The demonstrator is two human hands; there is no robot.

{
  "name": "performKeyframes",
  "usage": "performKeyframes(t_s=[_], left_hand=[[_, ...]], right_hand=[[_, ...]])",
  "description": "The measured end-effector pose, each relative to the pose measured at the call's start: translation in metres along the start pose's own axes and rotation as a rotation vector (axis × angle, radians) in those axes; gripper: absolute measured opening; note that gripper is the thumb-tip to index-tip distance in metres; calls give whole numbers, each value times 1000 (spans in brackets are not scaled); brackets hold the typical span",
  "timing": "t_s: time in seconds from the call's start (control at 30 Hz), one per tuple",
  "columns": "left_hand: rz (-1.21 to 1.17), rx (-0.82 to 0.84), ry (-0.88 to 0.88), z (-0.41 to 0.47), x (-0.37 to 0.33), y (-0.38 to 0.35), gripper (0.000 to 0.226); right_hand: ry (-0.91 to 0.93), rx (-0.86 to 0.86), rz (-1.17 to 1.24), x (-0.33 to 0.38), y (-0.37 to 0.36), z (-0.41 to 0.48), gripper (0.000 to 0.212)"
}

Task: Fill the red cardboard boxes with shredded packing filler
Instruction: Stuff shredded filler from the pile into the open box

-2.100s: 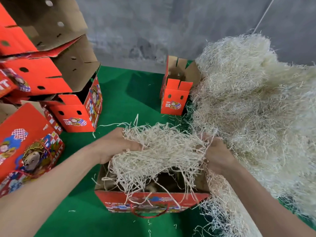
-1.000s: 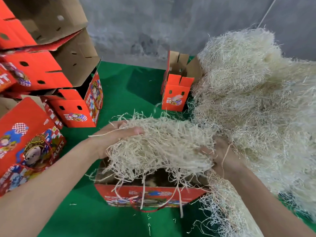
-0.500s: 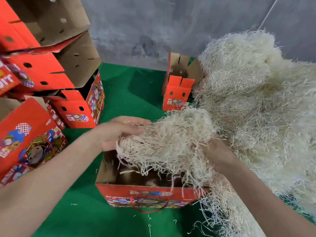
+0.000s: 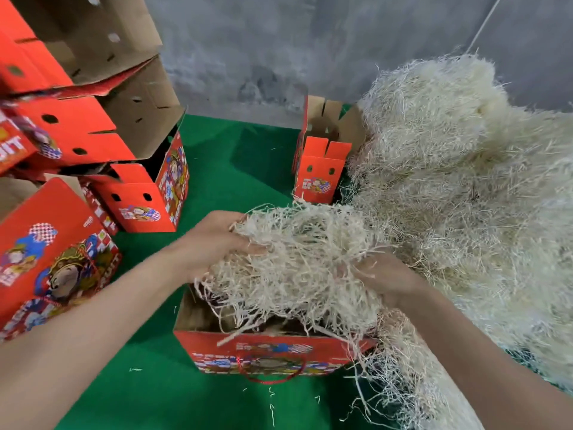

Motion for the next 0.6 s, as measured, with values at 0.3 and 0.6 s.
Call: performKeyframes(t_s=[0.3, 0.6], left_hand=[[-32, 101, 149, -7, 27, 17, 128], [791, 130, -151, -5, 46, -3, 16]], right_hand=[[-62, -47, 141, -8, 8, 2, 27], [165, 271, -396, 2, -36, 18, 21]])
Point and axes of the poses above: each hand's wrist, its own z-axis towards the middle knuckle, its own y-axis out of the back of the hand, x = y × z, the point moved 3 cm from there along z, towards the middle knuckle, and after that the axes turned 10 degrees about z, right-handed, at the moved point
